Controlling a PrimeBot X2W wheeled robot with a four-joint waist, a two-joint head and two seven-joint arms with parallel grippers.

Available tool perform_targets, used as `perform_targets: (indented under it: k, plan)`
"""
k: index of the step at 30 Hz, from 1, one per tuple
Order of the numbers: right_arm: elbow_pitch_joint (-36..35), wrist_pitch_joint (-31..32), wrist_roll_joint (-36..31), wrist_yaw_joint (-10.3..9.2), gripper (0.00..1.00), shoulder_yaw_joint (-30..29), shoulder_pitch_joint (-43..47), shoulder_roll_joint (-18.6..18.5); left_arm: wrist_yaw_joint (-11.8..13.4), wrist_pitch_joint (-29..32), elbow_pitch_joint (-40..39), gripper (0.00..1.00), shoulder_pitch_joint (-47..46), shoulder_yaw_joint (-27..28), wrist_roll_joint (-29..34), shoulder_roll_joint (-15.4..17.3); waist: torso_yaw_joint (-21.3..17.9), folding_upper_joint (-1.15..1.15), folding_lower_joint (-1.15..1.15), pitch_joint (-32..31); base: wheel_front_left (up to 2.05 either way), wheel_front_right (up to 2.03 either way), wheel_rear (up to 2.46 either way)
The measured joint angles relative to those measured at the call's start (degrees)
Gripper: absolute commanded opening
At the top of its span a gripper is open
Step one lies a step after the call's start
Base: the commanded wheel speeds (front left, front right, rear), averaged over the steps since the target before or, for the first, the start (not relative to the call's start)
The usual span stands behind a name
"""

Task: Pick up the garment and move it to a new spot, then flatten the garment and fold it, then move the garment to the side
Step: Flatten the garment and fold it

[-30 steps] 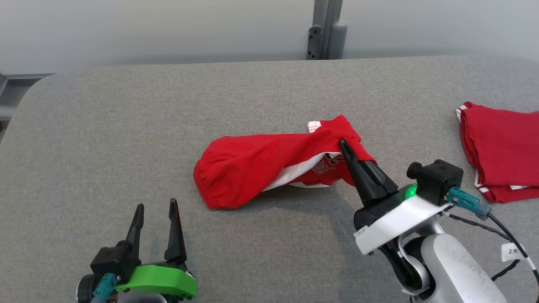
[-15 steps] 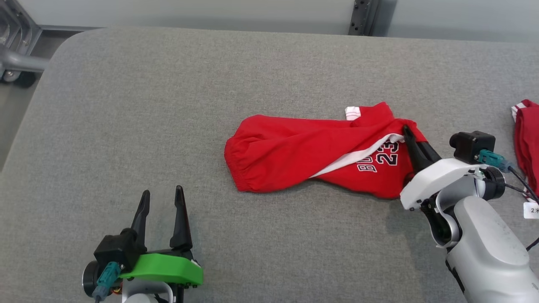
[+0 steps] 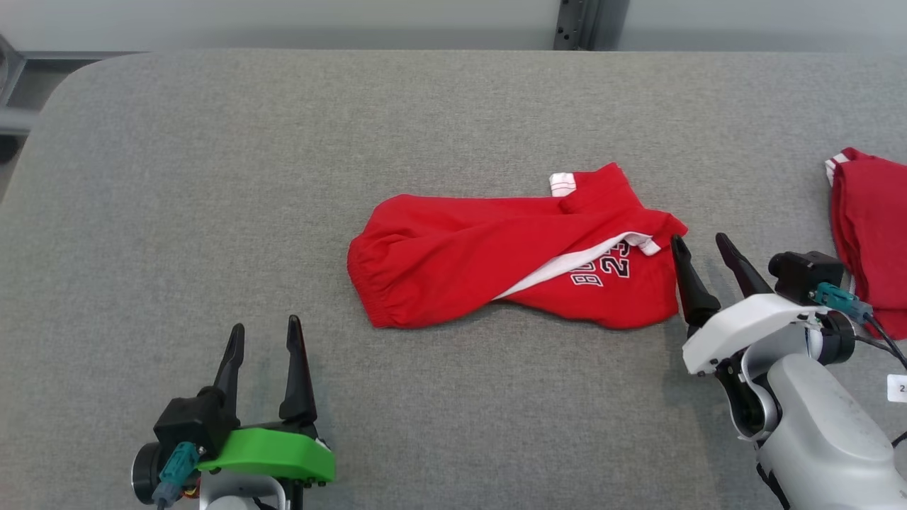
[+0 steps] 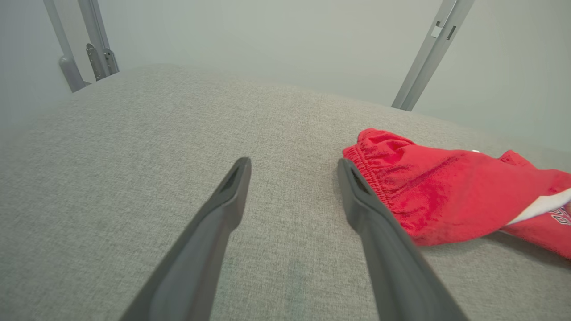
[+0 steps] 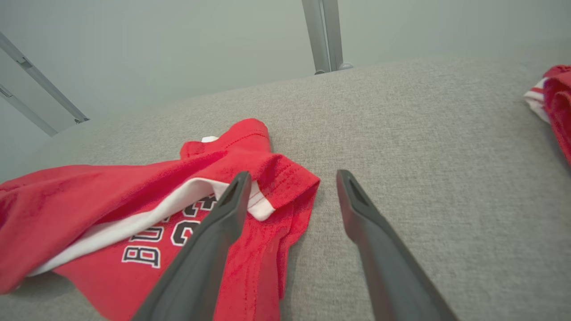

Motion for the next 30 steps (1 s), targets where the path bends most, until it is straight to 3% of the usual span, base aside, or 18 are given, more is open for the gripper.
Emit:
perform_targets:
  k: [7,15,27,28,30]
  plan:
    - [-5.5,-0.67,-2.45,0.0,1.0,-3.05,4.19,0.02,-1.71,0.0,2.7,1.0,0.75,0.01,0.98,0.0,-3.96,0.0,0.0,-1.69,0.0,0.0,0.0]
    - [-17.59,-0.8,-5.88,0.0,1.0,-3.77,10.18,5.33,-3.93,0.0,9.62,1.0,0.51,-1.74,1.48,-0.02,-8.47,0.0,0.0,-3.14,0.0,0.0,0.0]
    - [-22.26,-0.63,-7.19,0.0,1.0,-2.81,11.68,6.32,-5.53,0.0,18.8,1.0,-6.4,0.57,1.21,-0.03,-13.12,0.0,0.0,-0.62,0.0,0.0,0.0]
    - [-22.31,-0.63,-7.25,0.0,1.0,-2.85,11.68,6.32,-5.76,0.0,18.87,0.97,-6.66,0.64,1.11,-0.03,-13.25,0.0,0.0,-0.45,0.0,0.0,0.0]
    - [-22.45,-0.63,-7.33,0.0,1.0,-2.94,11.67,6.33,-6.58,0.0,18.87,0.46,-7.1,0.6,0.8,-0.03,-13.44,0.0,0.0,-0.2,0.0,0.0,0.0]
